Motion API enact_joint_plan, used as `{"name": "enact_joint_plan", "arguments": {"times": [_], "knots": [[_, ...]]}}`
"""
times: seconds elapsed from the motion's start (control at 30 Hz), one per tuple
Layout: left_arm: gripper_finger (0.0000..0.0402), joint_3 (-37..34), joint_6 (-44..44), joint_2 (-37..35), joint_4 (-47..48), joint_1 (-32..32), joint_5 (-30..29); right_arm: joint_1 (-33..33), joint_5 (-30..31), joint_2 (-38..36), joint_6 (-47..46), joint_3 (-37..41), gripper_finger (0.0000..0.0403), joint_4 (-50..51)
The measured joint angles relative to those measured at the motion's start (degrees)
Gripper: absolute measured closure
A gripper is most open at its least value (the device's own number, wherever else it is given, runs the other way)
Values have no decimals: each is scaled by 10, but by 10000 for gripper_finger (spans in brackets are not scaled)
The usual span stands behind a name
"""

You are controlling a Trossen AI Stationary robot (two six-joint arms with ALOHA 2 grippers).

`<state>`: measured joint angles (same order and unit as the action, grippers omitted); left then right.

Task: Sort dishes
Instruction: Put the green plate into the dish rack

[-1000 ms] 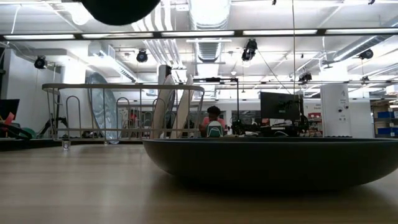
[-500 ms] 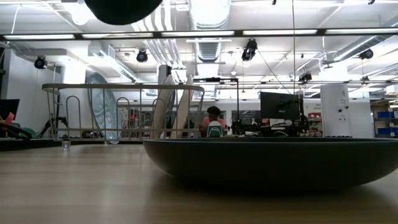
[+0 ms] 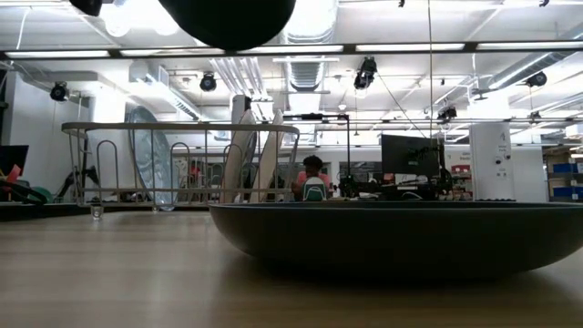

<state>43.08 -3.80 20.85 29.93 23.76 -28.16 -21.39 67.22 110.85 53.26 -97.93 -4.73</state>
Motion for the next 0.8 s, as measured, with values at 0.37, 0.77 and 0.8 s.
{"name": "enact_joint_plan", "arguments": {"times": [0.37,0.77,0.8], "knots": [[194,-14,21,-12,-5,0,3,-47,-264,0,298,2,387,2],[194,-81,67,-11,-83,1,173,-67,-311,0,568,19,387,-1],[194,-81,75,-11,-84,0,172,-66,-311,0,569,19,387,-1]]}}
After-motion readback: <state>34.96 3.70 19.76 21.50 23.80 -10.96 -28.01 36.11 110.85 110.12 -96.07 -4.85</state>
